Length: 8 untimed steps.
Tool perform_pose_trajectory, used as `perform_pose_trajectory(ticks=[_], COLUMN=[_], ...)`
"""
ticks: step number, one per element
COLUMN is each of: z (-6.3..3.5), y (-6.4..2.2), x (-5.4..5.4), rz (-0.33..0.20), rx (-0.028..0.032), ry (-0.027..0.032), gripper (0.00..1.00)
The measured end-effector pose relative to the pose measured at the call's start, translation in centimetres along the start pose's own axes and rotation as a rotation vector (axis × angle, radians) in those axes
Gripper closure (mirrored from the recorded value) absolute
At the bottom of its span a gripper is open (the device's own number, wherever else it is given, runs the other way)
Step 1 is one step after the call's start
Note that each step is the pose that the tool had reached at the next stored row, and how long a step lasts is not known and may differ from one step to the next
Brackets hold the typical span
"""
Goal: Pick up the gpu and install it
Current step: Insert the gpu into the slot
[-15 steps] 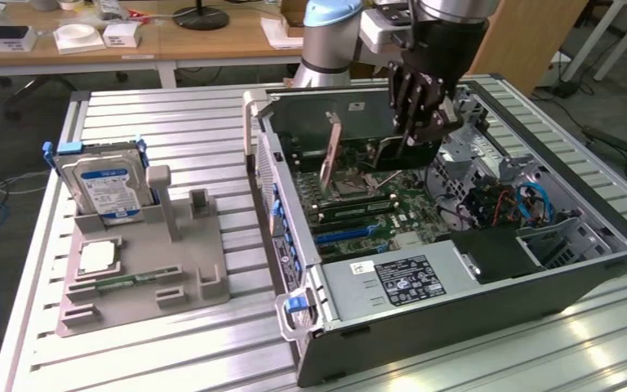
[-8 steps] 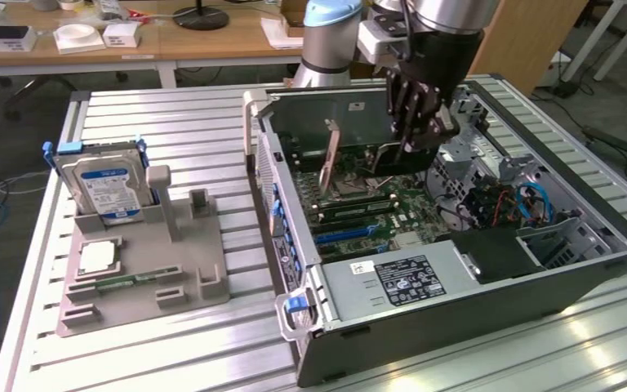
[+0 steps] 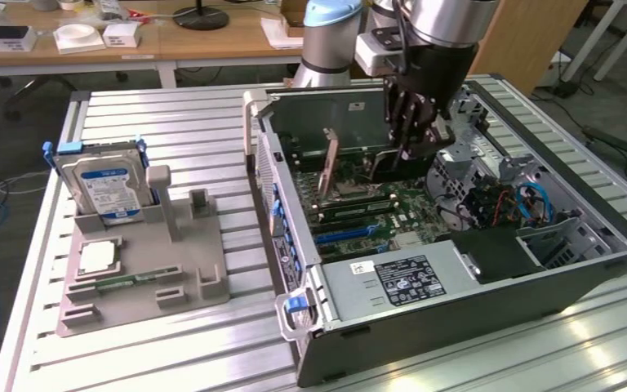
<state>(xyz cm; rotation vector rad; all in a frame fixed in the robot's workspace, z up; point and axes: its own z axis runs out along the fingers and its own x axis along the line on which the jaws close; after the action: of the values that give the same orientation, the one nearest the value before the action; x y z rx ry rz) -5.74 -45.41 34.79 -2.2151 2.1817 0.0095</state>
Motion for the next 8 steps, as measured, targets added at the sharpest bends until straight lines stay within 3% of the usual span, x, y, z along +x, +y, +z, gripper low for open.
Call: perform_pose_trajectory(ticks=[8], z=[1.39], y=[0.04], x=[0.0], rz=[-0.001], rx=[0.0], ry=[-0.0002], gripper=[0.74])
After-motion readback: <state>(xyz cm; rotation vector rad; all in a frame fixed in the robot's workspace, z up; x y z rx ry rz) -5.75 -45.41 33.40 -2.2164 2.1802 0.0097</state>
